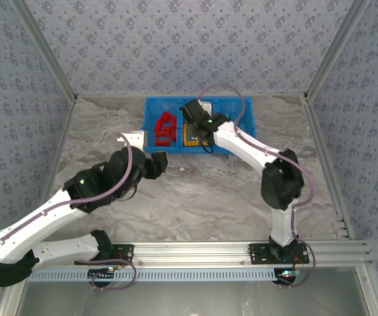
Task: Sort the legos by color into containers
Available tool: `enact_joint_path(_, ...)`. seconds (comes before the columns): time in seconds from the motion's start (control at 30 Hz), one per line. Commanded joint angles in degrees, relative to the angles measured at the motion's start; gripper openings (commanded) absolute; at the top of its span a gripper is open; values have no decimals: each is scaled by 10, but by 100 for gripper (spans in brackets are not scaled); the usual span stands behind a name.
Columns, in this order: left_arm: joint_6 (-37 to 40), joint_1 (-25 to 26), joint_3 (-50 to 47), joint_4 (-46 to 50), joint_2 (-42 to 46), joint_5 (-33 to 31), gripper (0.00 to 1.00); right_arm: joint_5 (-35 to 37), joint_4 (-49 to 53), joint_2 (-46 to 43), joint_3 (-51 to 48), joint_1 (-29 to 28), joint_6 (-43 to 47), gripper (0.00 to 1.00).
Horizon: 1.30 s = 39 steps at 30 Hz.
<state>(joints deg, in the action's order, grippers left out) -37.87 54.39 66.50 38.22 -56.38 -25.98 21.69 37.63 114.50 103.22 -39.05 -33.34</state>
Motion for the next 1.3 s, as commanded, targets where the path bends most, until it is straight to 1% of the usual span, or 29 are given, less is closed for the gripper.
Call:
enact_joint_path(0.0, -6, -43, 37, -32, -27, 114, 67, 21, 42, 63, 86, 21, 77, 18)
enact_joint_path(0.1, 5, -52, 51, -47, -53, 130, 68, 51, 48, 117, 139, 32, 98, 19)
enact_joint_path(0.27, 5, -62, 57, -67, -80, 153, 67, 73, 72, 211, 227, 48, 131, 19)
enact_joint_path(0.37, 2, -65, 51, -70, -85, 159, 68, 82, 80, 253, 263, 54, 148, 19)
enact_joint_path(0.47, -1, -70, 44, -75, -86, 166, 67, 87, 75, 277, 277, 61, 160, 19)
enact_joint_path(0.7, -3, -76, 35, -81, -85, 179, 68, 70, 70, 288, 278, 71, 164, 20)
enact_joint_path(0.73, -3, -77, 35, -82, -86, 178, 68, 67, 75, 288, 276, 70, 161, 21)
enact_joint_path(0.8, -5, -77, 33, -85, -87, 182, 68, 69, 79, 285, 270, 67, 156, 27)
enact_joint_path(0.93, -8, -77, 33, -89, -91, 191, 67, 78, 72, 260, 246, 64, 147, 46)
enact_joint_path(1.07, -10, -77, 30, -86, -85, 196, 67, 78, 65, 223, 240, 63, 145, 59)
enact_joint_path(1.17, -15, -77, 27, -79, -79, 199, 67, 73, 66, 192, 253, 62, 146, 64)
enact_joint_path(1.27, -20, -77, 29, -69, -70, 204, 67, 68, 71, 155, 264, 60, 146, 65)
